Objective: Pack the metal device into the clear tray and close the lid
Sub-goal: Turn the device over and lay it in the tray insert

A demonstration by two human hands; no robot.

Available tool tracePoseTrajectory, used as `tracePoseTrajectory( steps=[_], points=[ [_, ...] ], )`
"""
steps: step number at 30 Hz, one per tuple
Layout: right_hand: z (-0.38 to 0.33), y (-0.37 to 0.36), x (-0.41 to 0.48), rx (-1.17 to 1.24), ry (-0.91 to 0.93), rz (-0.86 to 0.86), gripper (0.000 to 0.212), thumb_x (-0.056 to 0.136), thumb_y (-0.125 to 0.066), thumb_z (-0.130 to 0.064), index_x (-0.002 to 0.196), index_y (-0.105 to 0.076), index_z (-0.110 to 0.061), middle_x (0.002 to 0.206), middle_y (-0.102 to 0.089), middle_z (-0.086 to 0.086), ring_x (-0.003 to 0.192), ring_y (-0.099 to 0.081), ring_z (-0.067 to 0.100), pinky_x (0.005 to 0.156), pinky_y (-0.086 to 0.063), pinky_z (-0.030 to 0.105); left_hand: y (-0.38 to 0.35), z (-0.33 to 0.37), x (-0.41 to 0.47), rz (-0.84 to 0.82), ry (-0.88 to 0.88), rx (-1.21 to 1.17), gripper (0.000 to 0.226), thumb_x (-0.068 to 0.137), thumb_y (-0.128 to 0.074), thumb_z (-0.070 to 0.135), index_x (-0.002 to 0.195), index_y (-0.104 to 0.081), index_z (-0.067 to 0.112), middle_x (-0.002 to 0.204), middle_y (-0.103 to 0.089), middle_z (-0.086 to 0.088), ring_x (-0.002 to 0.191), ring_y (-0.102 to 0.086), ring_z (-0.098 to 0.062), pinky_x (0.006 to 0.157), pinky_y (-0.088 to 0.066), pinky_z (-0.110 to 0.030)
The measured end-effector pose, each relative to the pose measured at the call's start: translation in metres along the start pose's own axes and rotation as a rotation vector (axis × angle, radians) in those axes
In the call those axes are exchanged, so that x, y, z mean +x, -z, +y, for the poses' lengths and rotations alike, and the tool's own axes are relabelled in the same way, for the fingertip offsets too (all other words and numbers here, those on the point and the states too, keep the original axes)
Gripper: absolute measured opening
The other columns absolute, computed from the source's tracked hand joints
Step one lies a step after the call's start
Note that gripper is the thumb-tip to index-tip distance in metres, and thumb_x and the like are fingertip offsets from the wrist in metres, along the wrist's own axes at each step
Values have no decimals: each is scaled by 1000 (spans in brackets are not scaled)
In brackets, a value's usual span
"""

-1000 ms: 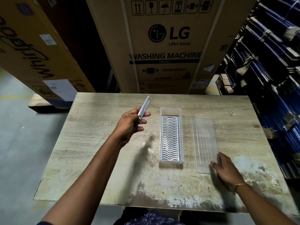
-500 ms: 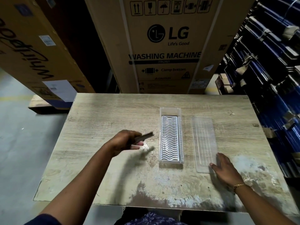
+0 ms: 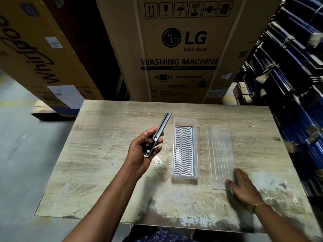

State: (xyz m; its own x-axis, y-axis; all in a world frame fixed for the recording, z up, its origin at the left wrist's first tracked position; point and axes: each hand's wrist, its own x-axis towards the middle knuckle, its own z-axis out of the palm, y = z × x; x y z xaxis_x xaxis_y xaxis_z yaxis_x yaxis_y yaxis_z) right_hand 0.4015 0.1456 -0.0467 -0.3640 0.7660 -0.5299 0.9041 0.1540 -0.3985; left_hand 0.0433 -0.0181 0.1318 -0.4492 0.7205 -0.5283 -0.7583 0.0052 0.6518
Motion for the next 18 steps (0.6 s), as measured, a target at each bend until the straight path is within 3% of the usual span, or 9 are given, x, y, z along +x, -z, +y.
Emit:
tracePoseTrajectory(
  steps=[4,7,9,14,18],
  points=[
    [0,0,-1,-12,-4,-10,73,98,-48,-42,155,-16,-11,166,-8,6,152,-12,23,120,-15,37,-2,-4,8,147,-65,211,19,93,-57,15,98,-76,15,80,-73,-1,68,-63,-10,59,-47,-23],
    [-2,1,-2,-13,-2,-11,73,98,-47,-43,155,-16,-11,166,-8,6,152,-11,23,120,-14,37,4,-12,21,240,-104,414,14,91,-63,12,87,-74,19,73,-72,4,62,-49,-12,54,-32,-28],
    [-2,1,-3,-20,-4,-13,73,98,-47,-43,156,-16,-11,166,-7,5,152,-10,22,120,-14,37,7,-20,29,248,-62,492,15,90,-65,12,81,-73,20,77,-72,-1,57,-46,-13,49,-30,-24],
    [-3,2,-4,-29,-6,-19,74,97,-47,-46,156,-16,-13,166,-7,4,152,-10,22,120,-15,38,-8,-53,57,178,34,688,13,87,-67,0,79,-64,11,76,-66,-13,61,-59,-23,52,-48,-26],
    [-5,2,-7,-26,-14,-22,74,97,-47,-46,156,-16,-13,166,-6,3,152,-8,20,120,-13,35,-27,-94,88,156,99,955,19,78,-73,4,73,-61,17,91,-75,-17,80,-75,-33,70,-65,-44]
  ],
)
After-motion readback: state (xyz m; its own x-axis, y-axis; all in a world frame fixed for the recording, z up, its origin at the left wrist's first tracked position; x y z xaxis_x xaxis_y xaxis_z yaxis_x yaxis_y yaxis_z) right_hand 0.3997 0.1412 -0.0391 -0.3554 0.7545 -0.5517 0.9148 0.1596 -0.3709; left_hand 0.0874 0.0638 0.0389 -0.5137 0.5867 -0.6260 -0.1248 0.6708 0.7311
